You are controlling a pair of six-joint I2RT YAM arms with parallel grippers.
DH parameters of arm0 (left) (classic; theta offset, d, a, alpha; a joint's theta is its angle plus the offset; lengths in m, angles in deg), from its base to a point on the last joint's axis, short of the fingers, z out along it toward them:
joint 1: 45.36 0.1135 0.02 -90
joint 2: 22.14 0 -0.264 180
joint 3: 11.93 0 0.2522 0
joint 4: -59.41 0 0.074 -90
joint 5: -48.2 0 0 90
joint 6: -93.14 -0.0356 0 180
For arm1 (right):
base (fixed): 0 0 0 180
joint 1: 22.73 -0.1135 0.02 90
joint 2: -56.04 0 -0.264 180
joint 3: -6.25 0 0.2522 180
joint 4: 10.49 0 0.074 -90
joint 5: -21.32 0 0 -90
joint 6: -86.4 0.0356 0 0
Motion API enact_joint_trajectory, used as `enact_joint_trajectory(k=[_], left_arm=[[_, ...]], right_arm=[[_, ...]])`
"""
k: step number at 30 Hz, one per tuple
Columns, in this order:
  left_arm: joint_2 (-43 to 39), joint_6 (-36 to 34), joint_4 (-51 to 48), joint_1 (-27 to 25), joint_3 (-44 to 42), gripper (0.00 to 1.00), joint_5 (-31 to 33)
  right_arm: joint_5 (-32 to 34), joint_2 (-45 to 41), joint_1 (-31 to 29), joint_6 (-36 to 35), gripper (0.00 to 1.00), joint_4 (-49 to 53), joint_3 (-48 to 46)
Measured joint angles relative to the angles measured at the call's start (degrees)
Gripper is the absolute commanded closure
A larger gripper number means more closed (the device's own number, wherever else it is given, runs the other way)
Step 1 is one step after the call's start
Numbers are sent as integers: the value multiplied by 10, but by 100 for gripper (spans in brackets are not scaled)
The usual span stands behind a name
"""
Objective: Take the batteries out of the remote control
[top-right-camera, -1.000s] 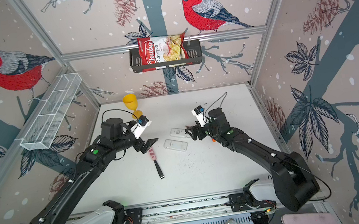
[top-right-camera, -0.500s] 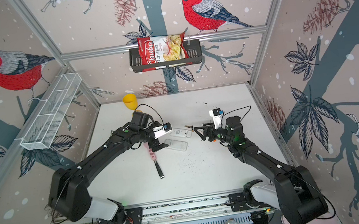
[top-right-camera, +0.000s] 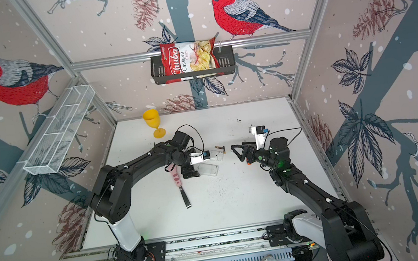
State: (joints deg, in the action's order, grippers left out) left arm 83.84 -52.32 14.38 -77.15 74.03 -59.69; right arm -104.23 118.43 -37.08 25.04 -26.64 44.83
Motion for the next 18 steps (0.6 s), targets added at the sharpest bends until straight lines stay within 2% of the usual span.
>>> enact_joint_trajectory(k=[13, 18], left_arm=[[49, -4, 23, -2, -1, 12, 23], [60, -3, 24, -2, 5, 14, 9]], right_arm=[[-5, -1, 1, 2, 13, 0, -3], [-5, 3, 1, 2, 13, 0, -3]])
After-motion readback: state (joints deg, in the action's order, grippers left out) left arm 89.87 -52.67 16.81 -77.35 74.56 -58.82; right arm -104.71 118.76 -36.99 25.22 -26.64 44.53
